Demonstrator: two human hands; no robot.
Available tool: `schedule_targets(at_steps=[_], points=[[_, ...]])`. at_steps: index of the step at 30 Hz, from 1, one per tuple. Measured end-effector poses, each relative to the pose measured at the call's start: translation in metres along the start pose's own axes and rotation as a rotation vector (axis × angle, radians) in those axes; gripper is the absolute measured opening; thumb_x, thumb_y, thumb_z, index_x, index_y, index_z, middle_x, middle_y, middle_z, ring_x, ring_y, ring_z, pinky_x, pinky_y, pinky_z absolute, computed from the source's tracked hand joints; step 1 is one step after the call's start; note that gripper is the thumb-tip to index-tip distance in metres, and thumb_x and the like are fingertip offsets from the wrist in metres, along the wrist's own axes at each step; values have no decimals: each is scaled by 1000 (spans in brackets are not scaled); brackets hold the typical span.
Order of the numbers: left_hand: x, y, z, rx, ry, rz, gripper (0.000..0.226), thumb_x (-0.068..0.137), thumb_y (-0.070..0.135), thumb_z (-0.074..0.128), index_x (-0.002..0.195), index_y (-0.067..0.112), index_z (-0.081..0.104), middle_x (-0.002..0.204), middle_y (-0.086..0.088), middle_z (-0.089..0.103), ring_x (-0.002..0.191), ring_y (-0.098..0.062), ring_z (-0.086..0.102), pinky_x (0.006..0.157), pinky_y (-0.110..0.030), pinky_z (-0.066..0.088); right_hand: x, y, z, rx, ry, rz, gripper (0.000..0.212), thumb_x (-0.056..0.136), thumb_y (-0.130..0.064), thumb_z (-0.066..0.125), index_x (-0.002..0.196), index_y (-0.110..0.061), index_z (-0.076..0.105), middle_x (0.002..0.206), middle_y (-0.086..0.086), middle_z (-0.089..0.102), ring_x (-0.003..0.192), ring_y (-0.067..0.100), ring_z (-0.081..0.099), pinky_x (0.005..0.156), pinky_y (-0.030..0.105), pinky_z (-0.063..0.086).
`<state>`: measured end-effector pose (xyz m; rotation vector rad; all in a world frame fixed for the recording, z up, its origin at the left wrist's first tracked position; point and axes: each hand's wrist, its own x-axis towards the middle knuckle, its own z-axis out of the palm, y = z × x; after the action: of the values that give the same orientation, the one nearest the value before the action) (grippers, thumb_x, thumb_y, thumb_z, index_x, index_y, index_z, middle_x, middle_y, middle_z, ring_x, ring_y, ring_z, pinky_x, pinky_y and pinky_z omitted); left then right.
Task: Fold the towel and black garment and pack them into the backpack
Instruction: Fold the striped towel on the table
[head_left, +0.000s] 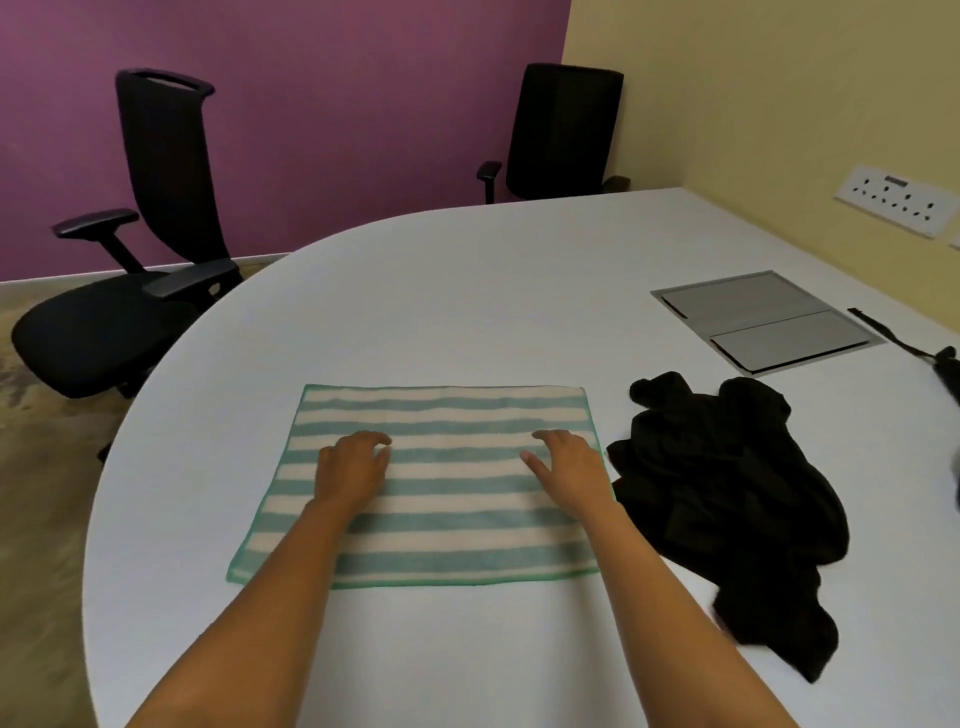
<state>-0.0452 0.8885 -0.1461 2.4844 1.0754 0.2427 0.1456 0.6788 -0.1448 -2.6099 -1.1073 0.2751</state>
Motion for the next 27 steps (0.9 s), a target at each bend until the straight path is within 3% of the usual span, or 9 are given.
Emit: schedule_targets(at_steps=[2,4,6,8,12,17,24,27], points=[[4,3,23,50,-36,24,38,100,34,35,134,23,48,146,-3,42,135,-20,37,112,-37,20,10,-4,20,-52,-40,9,61,95,-58,27,146,-25,29,153,3,29,141,22,25,113,37,21],[8,0,44,136,-113,17,47,101,41,24,146,27,29,157,-2,21,145,-19,17,117,-39,8,17,-6,40,-101,-86,27,73,89,-68,6,150,-30,13,159,-1,10,146,22,7,117,42,5],[14,-7,62,206,-178,-3,54,99,48,8,150,31,10,160,-1,2,147,-18,1,118,-43,-2,23,-6,59,-126,-84,16,98,66,-77,-25,150,-34,1,160,-2,-3,147,22,-5,116,44,-6],[20,-16,75,226,-189,-31,63,92,55,-7,150,33,-2,159,0,-8,147,-18,-8,117,-46,-9,30,-8,77,-146,-71,14,104,57,-73,-39,149,-35,-7,159,-3,-11,146,22,-12,115,46,-11],[40,-36,88,251,-106,-41,83,72,66,-26,148,38,-8,158,4,-12,146,-17,-12,112,-49,-15,55,-15,99,-150,-44,29,89,62,-68,-40,143,-37,-20,157,-5,-18,144,22,-19,113,48,-16],[74,-48,89,278,-41,-62,73,79,61,-16,148,39,-7,158,4,-9,146,-17,-9,113,-50,-12,99,-21,104,-184,-7,-15,82,69,-68,-35,143,-39,-18,158,-7,-14,145,21,-16,116,50,-9],[118,-55,83,290,-97,-60,58,94,56,0,148,36,-8,159,2,-12,146,-17,-11,115,-52,-9,139,-23,102,-173,-36,-48,94,63,-70,-36,148,-37,-10,158,-5,-13,146,21,-15,115,47,-12],[105,-54,84,274,-70,-26,70,85,59,-11,150,32,-3,159,1,-7,147,-17,-7,117,-47,-7,129,-16,102,-162,-26,-57,94,65,-69,-36,148,-36,-8,159,-5,-10,146,19,-14,116,42,-11]])
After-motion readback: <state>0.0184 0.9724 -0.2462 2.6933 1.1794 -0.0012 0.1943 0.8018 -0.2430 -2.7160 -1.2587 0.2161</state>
